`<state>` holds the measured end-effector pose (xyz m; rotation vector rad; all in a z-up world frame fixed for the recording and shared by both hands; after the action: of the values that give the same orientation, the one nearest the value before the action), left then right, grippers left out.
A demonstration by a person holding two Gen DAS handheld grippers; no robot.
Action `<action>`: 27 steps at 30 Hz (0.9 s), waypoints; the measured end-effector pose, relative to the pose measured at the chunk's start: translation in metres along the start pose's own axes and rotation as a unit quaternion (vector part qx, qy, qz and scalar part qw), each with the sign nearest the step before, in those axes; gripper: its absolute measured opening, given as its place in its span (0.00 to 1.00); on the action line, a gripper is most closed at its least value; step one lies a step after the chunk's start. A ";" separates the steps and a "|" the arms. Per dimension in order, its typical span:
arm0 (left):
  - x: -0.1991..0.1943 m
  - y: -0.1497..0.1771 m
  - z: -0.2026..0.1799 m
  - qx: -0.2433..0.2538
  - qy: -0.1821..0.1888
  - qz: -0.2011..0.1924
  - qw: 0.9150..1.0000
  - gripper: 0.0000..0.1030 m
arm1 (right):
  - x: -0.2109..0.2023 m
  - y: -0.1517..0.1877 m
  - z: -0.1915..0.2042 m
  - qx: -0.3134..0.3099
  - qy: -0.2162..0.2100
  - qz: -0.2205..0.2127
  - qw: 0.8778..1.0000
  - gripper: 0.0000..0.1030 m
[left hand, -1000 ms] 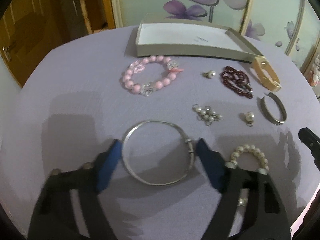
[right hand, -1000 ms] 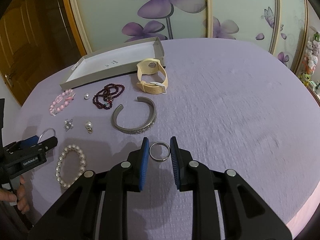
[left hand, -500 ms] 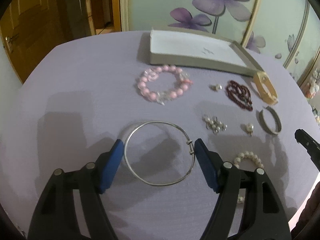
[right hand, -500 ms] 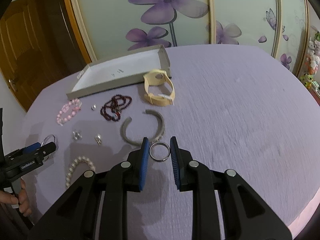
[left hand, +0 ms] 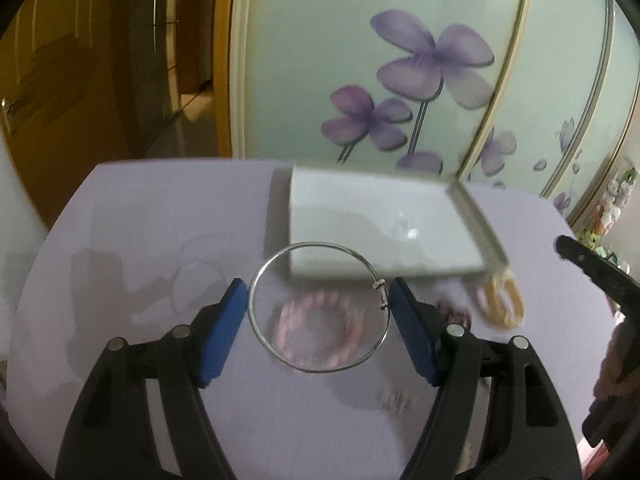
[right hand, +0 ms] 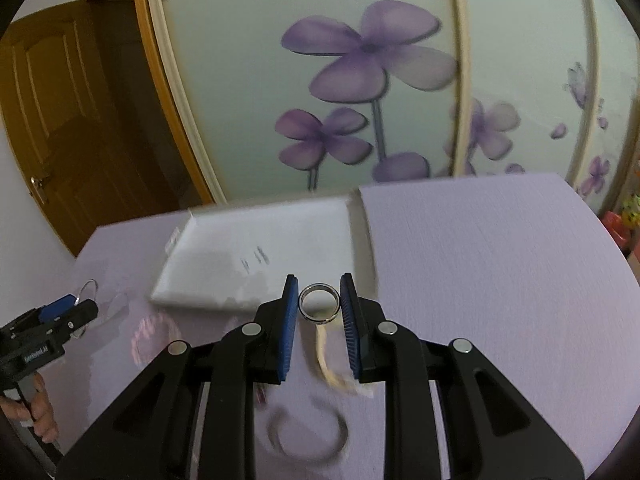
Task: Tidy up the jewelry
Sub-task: 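Carry the ring and bangle into the tray and open both tools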
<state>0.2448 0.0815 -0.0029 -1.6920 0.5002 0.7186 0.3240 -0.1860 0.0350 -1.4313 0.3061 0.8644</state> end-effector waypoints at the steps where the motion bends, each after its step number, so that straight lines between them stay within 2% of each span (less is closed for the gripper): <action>1: 0.004 -0.008 -0.002 -0.001 0.003 -0.002 1.000 0.70 | 0.007 -0.007 0.004 -0.002 -0.004 0.001 1.000 0.22; 5: 0.039 -0.046 -0.018 0.009 0.010 -0.005 1.000 0.70 | 0.057 -0.041 0.021 -0.005 -0.023 0.023 0.999 0.22; 9: 0.073 -0.063 -0.030 0.029 0.008 0.003 1.000 0.70 | 0.116 -0.058 0.026 -0.003 -0.024 0.074 0.997 0.22; 12: 0.100 -0.072 -0.033 0.032 0.010 0.016 0.999 0.70 | 0.156 -0.056 0.025 0.002 -0.017 0.123 0.992 0.22; 15: 0.126 -0.078 -0.035 0.032 0.012 0.032 0.999 0.70 | 0.187 -0.051 0.023 -0.002 -0.003 0.155 0.988 0.22; 20: 0.152 -0.079 -0.036 0.035 0.018 0.050 0.998 0.70 | 0.210 -0.044 0.015 0.008 0.011 0.168 0.986 0.22; 22: 0.158 -0.076 -0.036 0.036 0.020 0.056 0.998 0.70 | 0.210 -0.044 0.010 0.021 0.010 0.171 0.985 0.33; 23: 0.160 -0.075 -0.035 0.036 0.021 0.058 0.997 0.70 | 0.207 -0.043 0.007 0.034 0.004 0.174 0.984 0.51; 24: 0.162 -0.074 -0.035 0.036 0.022 0.060 0.997 0.70 | 0.205 -0.043 0.004 0.042 0.002 0.173 0.984 0.57; 27: 0.167 -0.069 -0.035 0.037 0.024 0.067 0.997 0.70 | 0.182 -0.042 -0.006 0.053 -0.005 0.152 0.987 0.57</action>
<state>0.4176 0.0718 -0.0652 -1.6211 0.6722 0.7485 0.4764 -0.1270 -0.0563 -1.2994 0.5652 1.0865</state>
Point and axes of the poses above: each gripper's, at about its wrist camera, not at the fingertips, and x roughly the way its jaws point, z to its left, y to its underside, the point moved 2 cm from there along x, roughly the way its jaws point, and after that the axes turned 1 degree about -z, right-handed, at the moved point
